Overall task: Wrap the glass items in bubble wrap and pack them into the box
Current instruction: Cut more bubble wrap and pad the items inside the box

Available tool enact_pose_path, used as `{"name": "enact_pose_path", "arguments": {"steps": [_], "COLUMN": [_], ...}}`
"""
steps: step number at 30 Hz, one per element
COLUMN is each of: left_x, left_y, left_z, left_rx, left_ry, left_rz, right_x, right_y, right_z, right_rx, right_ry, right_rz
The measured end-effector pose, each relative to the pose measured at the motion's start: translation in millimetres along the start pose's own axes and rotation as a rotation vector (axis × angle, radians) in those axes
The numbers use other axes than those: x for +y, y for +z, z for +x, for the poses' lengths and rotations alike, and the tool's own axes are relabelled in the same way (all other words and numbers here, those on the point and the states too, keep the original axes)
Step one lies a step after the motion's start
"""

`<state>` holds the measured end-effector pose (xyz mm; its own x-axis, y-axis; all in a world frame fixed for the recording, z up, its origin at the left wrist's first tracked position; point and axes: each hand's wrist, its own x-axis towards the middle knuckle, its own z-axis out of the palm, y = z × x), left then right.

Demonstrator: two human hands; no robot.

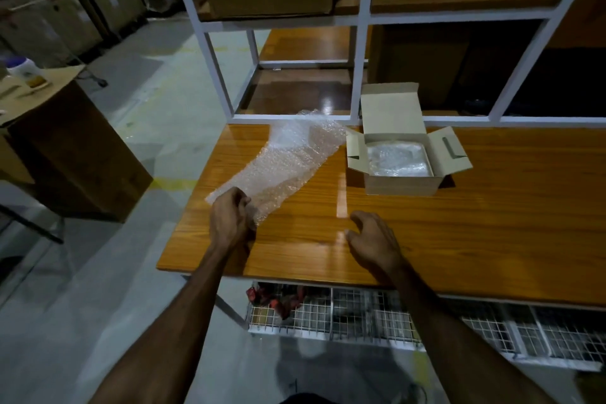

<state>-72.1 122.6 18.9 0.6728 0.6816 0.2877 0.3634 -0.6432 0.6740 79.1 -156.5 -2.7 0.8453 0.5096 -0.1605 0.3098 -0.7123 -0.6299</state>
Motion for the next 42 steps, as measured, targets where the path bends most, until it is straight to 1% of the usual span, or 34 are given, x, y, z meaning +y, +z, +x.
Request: {"name": "enact_pose_path", "arguments": {"steps": [3,6,9,10,16,19,21,24,27,31,35,37,39,42], "left_x": [8.7,23.5,28.7,29.4,23.9,-6.1,-25.3,-46.0,-63.0,-74.5,-66.4,-63.5,-60.1,-46.3], "left_y": [-6.2,-17.0,-23.2,-25.1,-40.2,-49.4,-58.1,-74.9,-92.7,-104.8,-89.8,-75.3,-56.3,-25.5], "left_z": [9.0,13.2,12.6,10.9,-26.5,-46.0,-60.2,-74.2,-77.0,-68.5,-62.5,-62.4,-65.5,-74.1], "left_rx": [0.039,0.011,-0.003,0.001,-0.008,-0.067,-0.109,-0.115,-0.105,-0.119,-0.154,-0.172,-0.190,-0.198], "left_ry": [0.074,0.219,0.368,0.417,0.726,0.851,0.926,0.993,0.952,0.809,0.724,0.702,0.724,0.801], "left_rz": [-0.021,-0.002,0.093,0.149,0.359,0.464,0.546,0.636,0.693,0.756,0.741,0.710,0.674,0.607], "right_x": [-13.3,-34.6,-63.3,-74.5,-135.4,-149.7,-152.8,-147.1,-133.1,-106.3,-60.3,-32.8,-2.5,38.6], "right_y": [5.5,5.0,3.6,4.4,6.3,7.3,8.1,11.5,16.5,21.6,21.3,11.2,-2.3,-23.7], "right_z": [-2.8,-3.0,2.9,5.3,23.4,36.2,42.0,44.8,40.3,27.2,9.6,-0.7,-10.1,-26.7], "right_rx": [-0.035,-0.106,-0.219,-0.249,-0.460,-0.473,-0.455,-0.411,-0.287,-0.057,0.167,0.259,0.329,0.394], "right_ry": [0.010,0.005,-0.081,-0.081,0.040,0.107,0.157,0.181,0.194,0.160,0.071,0.079,0.110,0.131], "right_rz": [0.110,0.400,0.591,0.673,1.233,1.357,1.372,1.284,1.267,1.157,0.978,0.890,0.819,0.689]}}
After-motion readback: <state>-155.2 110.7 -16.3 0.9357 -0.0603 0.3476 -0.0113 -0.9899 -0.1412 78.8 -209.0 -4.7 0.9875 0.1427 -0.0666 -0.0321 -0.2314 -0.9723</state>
